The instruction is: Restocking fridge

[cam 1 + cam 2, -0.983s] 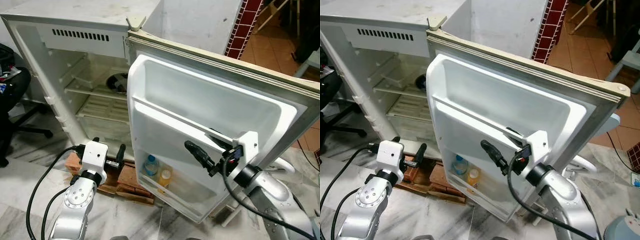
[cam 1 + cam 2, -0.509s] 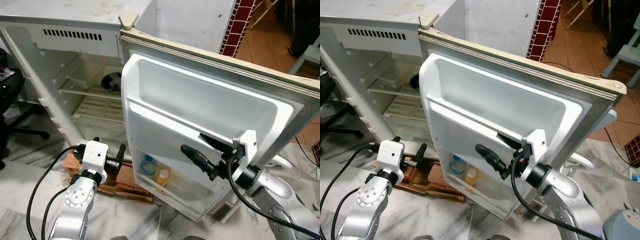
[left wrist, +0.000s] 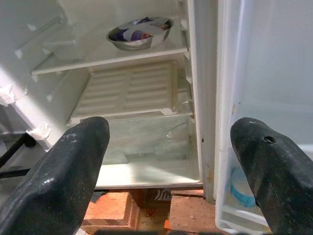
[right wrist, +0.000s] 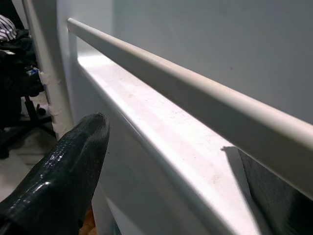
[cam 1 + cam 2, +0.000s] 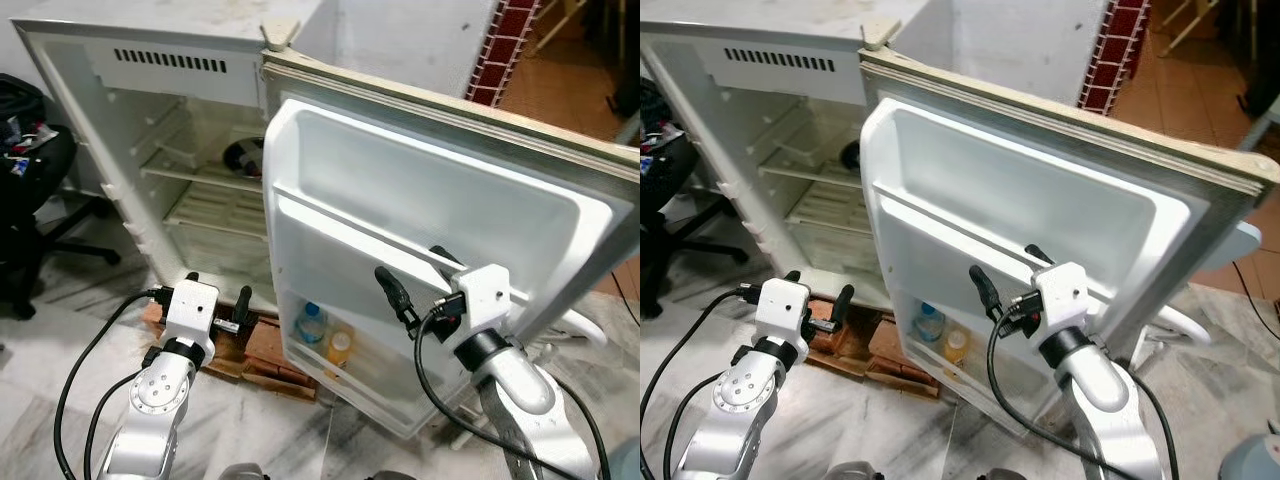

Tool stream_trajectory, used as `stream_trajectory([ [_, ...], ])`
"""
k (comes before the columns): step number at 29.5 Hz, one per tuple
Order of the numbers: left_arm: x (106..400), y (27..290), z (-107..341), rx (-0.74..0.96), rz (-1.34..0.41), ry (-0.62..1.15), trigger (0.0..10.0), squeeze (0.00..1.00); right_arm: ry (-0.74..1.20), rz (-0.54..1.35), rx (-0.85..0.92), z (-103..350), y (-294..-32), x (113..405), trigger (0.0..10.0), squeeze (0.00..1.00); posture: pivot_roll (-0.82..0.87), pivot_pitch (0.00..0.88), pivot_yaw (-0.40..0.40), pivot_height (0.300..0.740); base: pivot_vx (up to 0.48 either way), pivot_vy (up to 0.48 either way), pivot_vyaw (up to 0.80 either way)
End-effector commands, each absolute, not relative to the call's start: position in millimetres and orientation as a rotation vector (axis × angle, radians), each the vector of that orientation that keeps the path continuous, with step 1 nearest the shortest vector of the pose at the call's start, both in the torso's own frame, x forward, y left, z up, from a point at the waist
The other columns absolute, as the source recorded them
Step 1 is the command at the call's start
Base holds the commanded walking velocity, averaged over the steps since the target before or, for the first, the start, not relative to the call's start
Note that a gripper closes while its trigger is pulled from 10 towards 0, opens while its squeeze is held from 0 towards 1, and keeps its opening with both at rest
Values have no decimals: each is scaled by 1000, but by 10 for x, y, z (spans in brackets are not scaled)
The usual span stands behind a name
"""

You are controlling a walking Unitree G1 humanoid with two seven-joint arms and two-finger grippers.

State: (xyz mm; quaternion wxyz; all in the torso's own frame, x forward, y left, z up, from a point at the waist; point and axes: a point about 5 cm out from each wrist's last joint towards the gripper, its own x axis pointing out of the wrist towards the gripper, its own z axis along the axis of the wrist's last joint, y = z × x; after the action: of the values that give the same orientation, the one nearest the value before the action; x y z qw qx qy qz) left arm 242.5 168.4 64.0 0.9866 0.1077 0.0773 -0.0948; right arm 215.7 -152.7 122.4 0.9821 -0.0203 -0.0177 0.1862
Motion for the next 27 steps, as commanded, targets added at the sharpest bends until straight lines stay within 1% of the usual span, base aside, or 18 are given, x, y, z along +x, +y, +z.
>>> stream_trajectory([
  [1, 2458, 1702, 640, 247, -184, 158, 10000, 0, -86, 288, -52, 1364, -1662, 2116, 10000, 0, 17, 26, 21, 740, 0, 0, 0],
  [2, 2464, 1703, 638, 251, -182, 159, 10000, 0, -89, 296, -41, 1373, -1645, 2106, 10000, 0, 17, 26, 21, 740, 0, 0, 0],
  [3, 2479, 1696, 636, 255, -187, 159, 10000, 0, -87, 362, 2, 1413, -1577, 2075, 10000, 0, 10, 25, 23, 740, 0, 0, 0],
  [6, 2496, 1691, 638, 258, -190, 157, 10000, 0, -88, 427, 51, 1463, -1513, 2047, 10000, 0, 3, 25, 25, 740, 0, 0, 0],
  [7, 2507, 1682, 639, 259, -195, 157, 10000, 0, -78, 494, 87, 1496, -1461, 2021, 10000, 0, 0, 24, 25, 740, 0, 0, 0],
  [12, 2523, 1672, 645, 265, -194, 150, 10000, 0, -60, 627, 125, 1533, -1374, 1957, 10000, 0, 2, 24, 23, 740, 0, 0, 0],
  [15, 2524, 1677, 643, 267, -189, 148, 10000, 0, -51, 673, 134, 1543, -1348, 1929, 10000, 0, 3, 23, 24, 740, 0, 0, 0],
  [16, 2524, 1677, 643, 267, -189, 148, 10000, 0, -51, 673, 134, 1543, -1348, 1929, 10000, 0, 3, 23, 24, 740, 0, 0, 0],
  [18, 2527, 1677, 640, 269, -192, 148, 10000, 0, -18, 748, 174, 1542, -1328, 1897, 10000, 0, 3, 23, 26, 740, 0, 0, 0],
  [22, 2530, 1671, 639, 270, -198, 147, 10000, 0, 27, 817, 202, 1538, -1345, 1867, 10000, 0, 3, 21, 27, 740, 0, 0, 0],
  [26, 2533, 1667, 636, 270, -201, 147, 10000, 0, 150, 905, 165, 1432, -1415, 1809, 10000, 0, 3, 21, 27, 740, 0, 0, 0],
  [27, 2533, 1664, 631, 270, -203, 148, 10000, 0, 210, 919, 106, 1345, -1455, 1793, 10000, 0, 2, 18, 27, 740, 0, 0, 0],
])
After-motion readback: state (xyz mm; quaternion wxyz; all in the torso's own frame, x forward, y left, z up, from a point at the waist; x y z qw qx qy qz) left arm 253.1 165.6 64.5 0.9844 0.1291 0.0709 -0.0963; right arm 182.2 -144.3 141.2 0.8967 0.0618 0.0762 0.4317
